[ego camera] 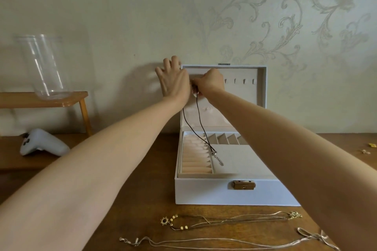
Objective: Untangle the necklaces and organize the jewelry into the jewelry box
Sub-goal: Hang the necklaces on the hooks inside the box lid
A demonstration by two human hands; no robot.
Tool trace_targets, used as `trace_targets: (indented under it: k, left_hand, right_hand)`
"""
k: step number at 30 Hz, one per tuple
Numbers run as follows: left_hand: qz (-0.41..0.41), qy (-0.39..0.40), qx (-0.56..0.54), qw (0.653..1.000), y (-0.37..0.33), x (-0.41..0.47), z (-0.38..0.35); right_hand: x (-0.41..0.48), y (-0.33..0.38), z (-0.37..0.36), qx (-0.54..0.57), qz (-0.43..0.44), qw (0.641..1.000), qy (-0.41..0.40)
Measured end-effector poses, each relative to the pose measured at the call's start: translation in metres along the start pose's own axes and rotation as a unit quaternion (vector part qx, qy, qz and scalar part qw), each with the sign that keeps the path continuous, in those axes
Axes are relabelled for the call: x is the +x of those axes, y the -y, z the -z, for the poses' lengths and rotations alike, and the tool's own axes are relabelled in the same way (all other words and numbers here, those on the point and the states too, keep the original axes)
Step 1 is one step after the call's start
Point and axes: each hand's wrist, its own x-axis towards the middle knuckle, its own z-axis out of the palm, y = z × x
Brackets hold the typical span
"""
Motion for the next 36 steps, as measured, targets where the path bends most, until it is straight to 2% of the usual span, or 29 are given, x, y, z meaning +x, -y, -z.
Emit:
trace_targets:
  k: [2, 5, 12, 14, 16, 18, 20, 24, 26, 28, 30, 34, 36]
  left_hand:
    - [0.041, -0.039, -0.076, 0.996, 0.002, -0.006, -0.01]
    - [0.141, -0.034, -0.197, 0.97, -0.005, -0.012, -0.017]
    - [0.288, -0.03, -0.325, 0.9, -0.015, -0.019, -0.009]
    - [0.328, -0.006, -0.353, 0.876, -0.013, -0.018, -0.007]
    - [0.346, 0.05, -0.363, 0.864, -0.009, -0.018, -0.007]
    - [0.33, 0.093, -0.378, 0.86, -0.004, -0.023, -0.006]
    - [0.289, 0.113, -0.377, 0.873, 0.001, -0.032, -0.005]
    - [0.235, 0.085, -0.374, 0.893, 0.005, -0.049, -0.001]
    - [0.196, 0.059, -0.342, 0.917, 0.004, -0.056, 0.001]
    - [0.122, 0.03, -0.267, 0.956, 0.007, -0.062, 0.002]
    - [0.049, 0.022, -0.203, 0.978, 0.011, -0.063, -0.001]
    - [0.021, 0.053, -0.182, 0.982, 0.016, -0.053, -0.006]
    - [0.021, 0.038, -0.195, 0.98, 0.014, -0.051, -0.005]
  right_hand:
    - [-0.003, -0.001, 0.0, 0.015, -0.001, 1.0, -0.004]
    - [-0.005, -0.005, -0.002, 0.034, -0.001, 0.999, 0.0]
    - [-0.003, -0.01, -0.004, 0.053, -0.019, 0.998, 0.008]
    - [-0.002, -0.011, -0.005, 0.055, -0.022, 0.998, 0.013]
    - [-0.004, -0.012, -0.005, 0.052, -0.026, 0.998, 0.017]
    - [-0.007, -0.013, -0.002, 0.061, -0.025, 0.997, 0.032]
    - [-0.015, -0.017, 0.003, 0.085, -0.021, 0.995, 0.047]
    - [-0.03, -0.031, 0.012, 0.125, -0.041, 0.99, 0.041]
    - [-0.037, -0.037, 0.014, 0.141, -0.063, 0.987, 0.047]
    - [-0.043, -0.04, 0.015, 0.154, -0.082, 0.982, 0.066]
    - [-0.049, -0.041, 0.015, 0.16, -0.099, 0.978, 0.091]
    - [-0.059, -0.042, 0.015, 0.202, -0.13, 0.957, 0.162]
    - [-0.062, -0.042, 0.014, 0.223, -0.146, 0.942, 0.203]
